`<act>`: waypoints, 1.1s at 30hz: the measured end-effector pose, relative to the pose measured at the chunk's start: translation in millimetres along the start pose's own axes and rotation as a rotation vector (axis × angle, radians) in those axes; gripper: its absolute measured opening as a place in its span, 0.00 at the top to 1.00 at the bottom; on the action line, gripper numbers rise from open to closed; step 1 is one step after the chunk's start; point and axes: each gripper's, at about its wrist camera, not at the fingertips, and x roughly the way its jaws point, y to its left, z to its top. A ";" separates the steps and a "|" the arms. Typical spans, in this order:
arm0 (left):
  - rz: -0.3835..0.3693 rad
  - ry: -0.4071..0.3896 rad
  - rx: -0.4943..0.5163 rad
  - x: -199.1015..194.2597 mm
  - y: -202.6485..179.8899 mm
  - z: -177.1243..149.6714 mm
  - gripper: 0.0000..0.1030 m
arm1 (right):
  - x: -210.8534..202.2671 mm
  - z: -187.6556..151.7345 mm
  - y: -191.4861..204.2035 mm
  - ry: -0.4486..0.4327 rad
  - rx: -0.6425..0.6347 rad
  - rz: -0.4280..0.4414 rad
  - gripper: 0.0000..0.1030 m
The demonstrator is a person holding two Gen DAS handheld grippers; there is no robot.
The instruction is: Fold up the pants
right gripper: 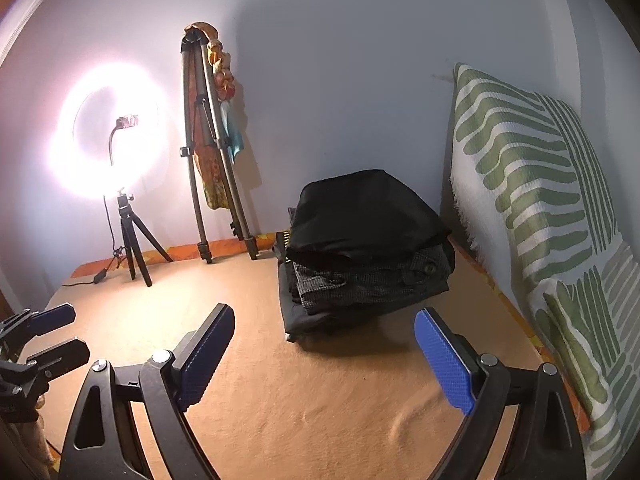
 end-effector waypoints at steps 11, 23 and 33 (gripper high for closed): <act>0.011 0.056 0.013 10.5 2.4 -18.9 0.23 | 10.6 -10.6 -1.7 -0.004 0.000 -0.025 0.05; 0.066 0.062 -0.014 10.4 11.2 -20.7 0.20 | 10.4 -12.8 17.3 -0.040 -0.064 -0.041 0.00; 0.097 0.069 -0.028 11.3 16.4 -22.1 0.18 | 13.3 -15.0 16.9 -0.018 -0.047 -0.025 0.00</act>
